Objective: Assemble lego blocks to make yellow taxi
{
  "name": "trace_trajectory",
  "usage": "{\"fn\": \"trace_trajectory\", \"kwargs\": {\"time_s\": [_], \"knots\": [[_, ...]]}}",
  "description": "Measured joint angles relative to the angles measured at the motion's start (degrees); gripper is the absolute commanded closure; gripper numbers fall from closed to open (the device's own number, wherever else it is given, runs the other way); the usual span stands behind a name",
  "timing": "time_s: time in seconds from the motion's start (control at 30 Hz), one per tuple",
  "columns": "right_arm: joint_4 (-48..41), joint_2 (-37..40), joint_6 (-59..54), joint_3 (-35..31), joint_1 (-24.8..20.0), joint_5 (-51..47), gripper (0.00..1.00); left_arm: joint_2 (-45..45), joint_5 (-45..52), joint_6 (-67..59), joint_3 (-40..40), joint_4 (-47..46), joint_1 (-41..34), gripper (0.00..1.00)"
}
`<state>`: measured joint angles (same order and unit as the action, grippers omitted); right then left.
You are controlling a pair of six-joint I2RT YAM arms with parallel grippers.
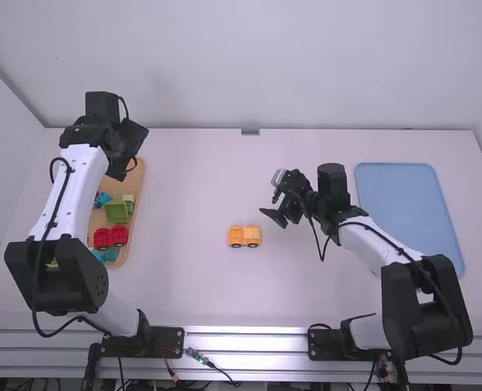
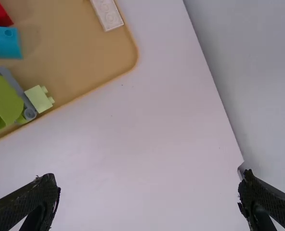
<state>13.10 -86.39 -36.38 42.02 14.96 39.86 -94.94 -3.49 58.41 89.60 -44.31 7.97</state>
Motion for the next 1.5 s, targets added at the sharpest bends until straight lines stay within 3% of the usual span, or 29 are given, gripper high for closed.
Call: {"fn": "trace_trajectory", "kwargs": {"time_s": [0.67,0.9,1.1,1.5], "knots": [[0.00,0.00,0.11,0.00,4.26,0.02,0.00,0.00,5.38,-2.03,0.00,2.75,0.00,0.01],[-0.04,0.00,0.07,0.00,4.26,0.00,0.01,0.00,5.20,-13.05,0.00,9.57,0.00,0.01],[0.00,0.00,0.15,0.00,4.26,0.00,0.00,-0.07,4.76,-21.40,0.57,8.70,1.27,0.01],[-0.04,0.00,-0.04,0.00,4.26,0.00,0.00,-3.08,4.31,-32.85,16.31,0.87,10.86,0.01]]}}
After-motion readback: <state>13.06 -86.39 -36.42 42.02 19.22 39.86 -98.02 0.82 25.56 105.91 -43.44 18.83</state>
